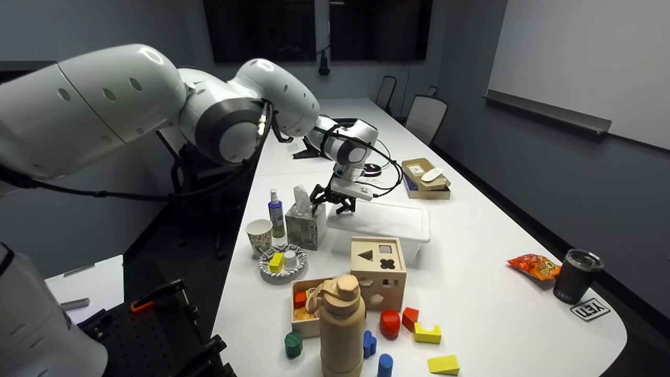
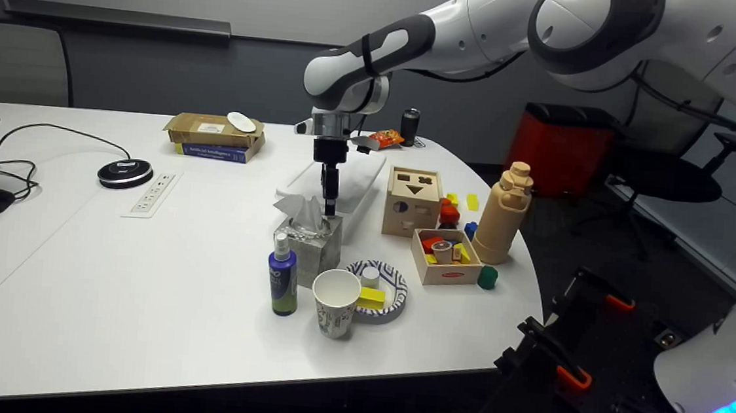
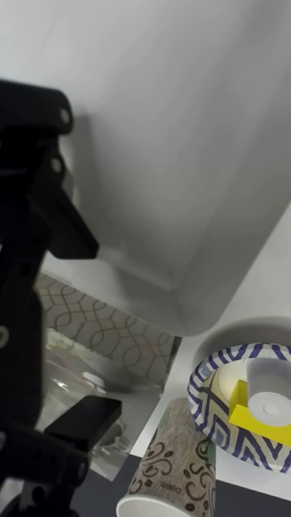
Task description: Move the white container forward
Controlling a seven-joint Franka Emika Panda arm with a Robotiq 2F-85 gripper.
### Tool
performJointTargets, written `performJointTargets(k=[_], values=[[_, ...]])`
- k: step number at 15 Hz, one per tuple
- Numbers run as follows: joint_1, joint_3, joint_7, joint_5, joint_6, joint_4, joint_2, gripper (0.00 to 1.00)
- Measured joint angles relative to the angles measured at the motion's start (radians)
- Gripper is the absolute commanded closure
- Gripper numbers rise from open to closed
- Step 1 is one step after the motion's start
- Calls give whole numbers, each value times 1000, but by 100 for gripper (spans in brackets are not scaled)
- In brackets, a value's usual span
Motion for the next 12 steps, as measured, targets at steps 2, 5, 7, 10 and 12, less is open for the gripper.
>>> performJointTargets(k=[2, 5, 7, 10, 12], values=[[0, 5, 0, 0, 0, -30, -14, 0], [-1, 8, 0, 0, 0, -76, -38, 0], [-2, 8, 0, 0, 0, -105, -53, 0], [-4, 8, -1, 0, 0, -146, -74, 0], [-3, 4, -14, 4, -1, -169, -87, 0]])
